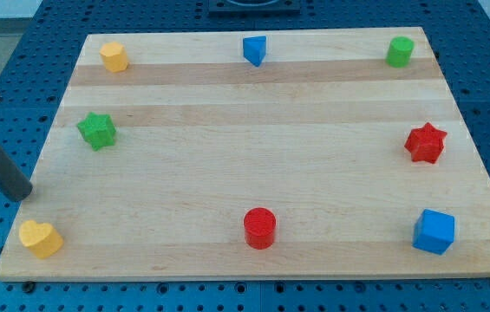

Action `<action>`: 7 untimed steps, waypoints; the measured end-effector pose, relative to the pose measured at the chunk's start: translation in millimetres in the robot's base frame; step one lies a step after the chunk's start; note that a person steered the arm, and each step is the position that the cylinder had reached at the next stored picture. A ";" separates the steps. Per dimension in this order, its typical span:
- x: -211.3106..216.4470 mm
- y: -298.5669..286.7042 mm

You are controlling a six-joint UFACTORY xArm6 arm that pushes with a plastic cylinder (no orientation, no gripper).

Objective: Place the yellow heart and green star in a vertical line with yellow hexagon

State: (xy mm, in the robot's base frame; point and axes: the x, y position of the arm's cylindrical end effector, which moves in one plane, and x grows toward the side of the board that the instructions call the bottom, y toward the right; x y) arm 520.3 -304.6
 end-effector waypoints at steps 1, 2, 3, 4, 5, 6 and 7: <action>60.9 0.2; 86.8 0.4; 97.3 2.5; 84.0 3.4; 21.8 3.1; 20.8 3.2; 21.8 12.2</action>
State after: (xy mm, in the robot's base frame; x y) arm 542.1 -292.4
